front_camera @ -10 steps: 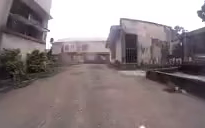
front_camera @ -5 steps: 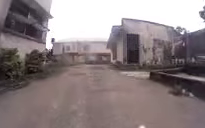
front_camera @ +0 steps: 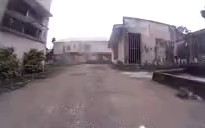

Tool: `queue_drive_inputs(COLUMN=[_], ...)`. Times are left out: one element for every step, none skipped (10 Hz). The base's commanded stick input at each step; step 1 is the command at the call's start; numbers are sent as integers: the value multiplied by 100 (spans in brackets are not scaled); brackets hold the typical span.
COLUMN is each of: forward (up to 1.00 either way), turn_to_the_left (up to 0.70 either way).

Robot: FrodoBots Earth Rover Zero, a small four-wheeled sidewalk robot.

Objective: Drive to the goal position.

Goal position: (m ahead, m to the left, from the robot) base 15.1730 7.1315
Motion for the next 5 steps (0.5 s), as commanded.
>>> queue_drive_inputs(forward=[30, 30, 30, 30, 30], turn_to_the_left=[0, 0, 0, 0, 0])
